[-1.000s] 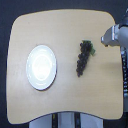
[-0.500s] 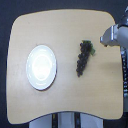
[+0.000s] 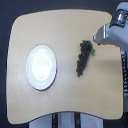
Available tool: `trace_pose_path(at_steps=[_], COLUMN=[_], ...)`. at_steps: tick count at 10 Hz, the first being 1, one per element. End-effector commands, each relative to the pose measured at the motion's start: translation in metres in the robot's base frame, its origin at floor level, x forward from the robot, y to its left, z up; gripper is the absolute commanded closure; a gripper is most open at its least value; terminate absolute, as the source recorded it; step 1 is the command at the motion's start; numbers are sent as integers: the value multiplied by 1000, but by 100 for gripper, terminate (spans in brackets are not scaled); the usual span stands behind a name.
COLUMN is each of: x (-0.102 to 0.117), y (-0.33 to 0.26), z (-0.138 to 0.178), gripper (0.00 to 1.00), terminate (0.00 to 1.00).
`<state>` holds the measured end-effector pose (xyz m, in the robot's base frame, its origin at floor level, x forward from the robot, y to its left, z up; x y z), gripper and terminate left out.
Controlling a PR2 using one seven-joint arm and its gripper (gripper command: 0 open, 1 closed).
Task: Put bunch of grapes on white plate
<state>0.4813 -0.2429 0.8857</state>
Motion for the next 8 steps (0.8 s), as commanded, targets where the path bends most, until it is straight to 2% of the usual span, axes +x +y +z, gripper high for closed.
trace_pose_path(at_steps=[1,5,8], x=[21,-4,1], y=[60,88,85], z=[-38,-88,-112], gripper=[0,0,0], terminate=[0,0,0])
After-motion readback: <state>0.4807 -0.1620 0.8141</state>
